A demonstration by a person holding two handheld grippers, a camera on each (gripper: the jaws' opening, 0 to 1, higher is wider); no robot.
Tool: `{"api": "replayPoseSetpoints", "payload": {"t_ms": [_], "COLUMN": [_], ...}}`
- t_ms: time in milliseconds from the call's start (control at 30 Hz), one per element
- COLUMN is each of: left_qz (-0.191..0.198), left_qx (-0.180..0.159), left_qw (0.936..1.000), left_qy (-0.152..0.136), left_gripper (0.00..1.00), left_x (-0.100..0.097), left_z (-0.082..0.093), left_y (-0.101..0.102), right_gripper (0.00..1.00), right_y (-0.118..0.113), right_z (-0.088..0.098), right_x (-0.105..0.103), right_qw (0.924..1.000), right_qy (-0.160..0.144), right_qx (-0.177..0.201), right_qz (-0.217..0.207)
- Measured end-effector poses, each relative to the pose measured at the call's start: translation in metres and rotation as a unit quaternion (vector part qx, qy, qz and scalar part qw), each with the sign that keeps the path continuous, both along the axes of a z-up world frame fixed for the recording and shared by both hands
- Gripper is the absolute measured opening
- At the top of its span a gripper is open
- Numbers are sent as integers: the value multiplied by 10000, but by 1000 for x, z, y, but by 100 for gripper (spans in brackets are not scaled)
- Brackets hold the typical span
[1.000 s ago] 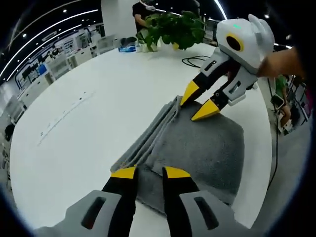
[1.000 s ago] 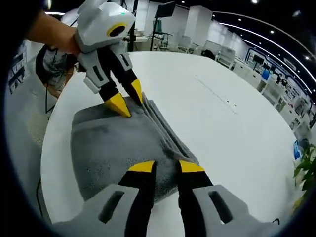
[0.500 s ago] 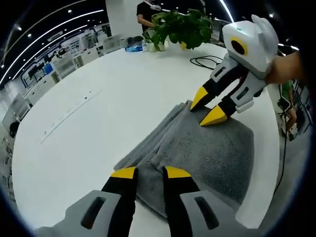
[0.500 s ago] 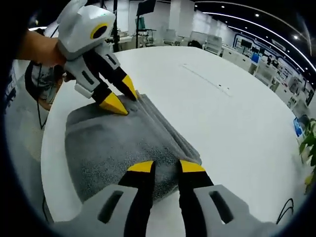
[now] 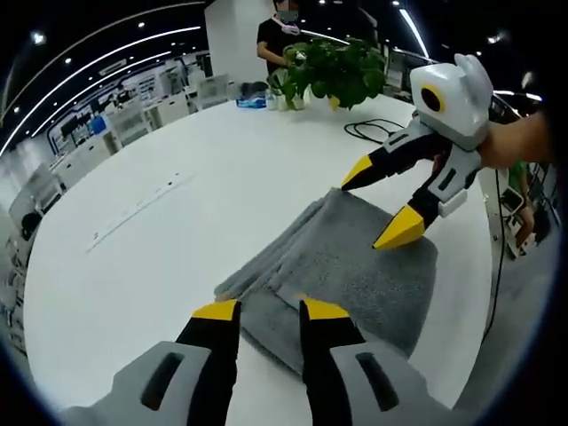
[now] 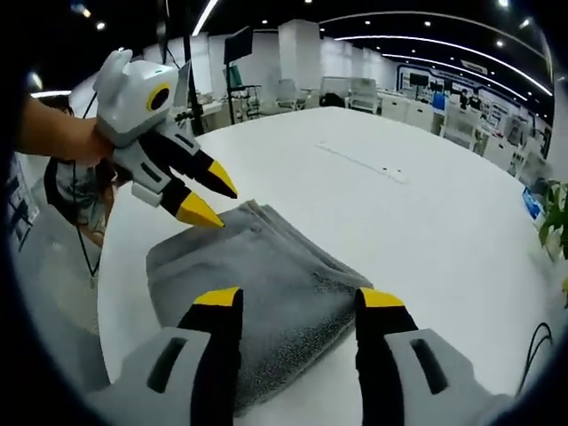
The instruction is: Fold the towel on the table until its edges align and the towel forms a compact rectangular stack.
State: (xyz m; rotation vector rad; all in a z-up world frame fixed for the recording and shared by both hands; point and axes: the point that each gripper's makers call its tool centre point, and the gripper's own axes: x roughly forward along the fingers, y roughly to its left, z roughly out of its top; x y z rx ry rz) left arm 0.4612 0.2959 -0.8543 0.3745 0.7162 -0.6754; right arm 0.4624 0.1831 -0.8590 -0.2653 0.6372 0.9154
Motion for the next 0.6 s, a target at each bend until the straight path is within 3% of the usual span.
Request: {"api": "replayPoseSetpoints", "payload": {"t_ms": [133,200,233,600], "left_qz": [-15,-190,-276,-281], "left_qx": [-121,-65,-11,-257], "left_qw": [9999,9998,9996,9992], "left_qy": [34,20,12,106], "left_gripper": [30,30,31,35], "left_x": [-15,-24,-29,-53], "left_z": [4,1,1,0], "left_y": [-4,-7,-7,-12], "right_gripper": [49,46,45,42], "right_y": [-1,-2,-1,-2], "right_z": [7,10,7,-2], "right_x": [-17,-22,-29,-51], "right_qw": [9999,9984,9981,9982], "right_qy": [-95,-448,-472,-314], "right_qx": [16,-84,-125,-40], "right_qz": [120,344,383,507]}}
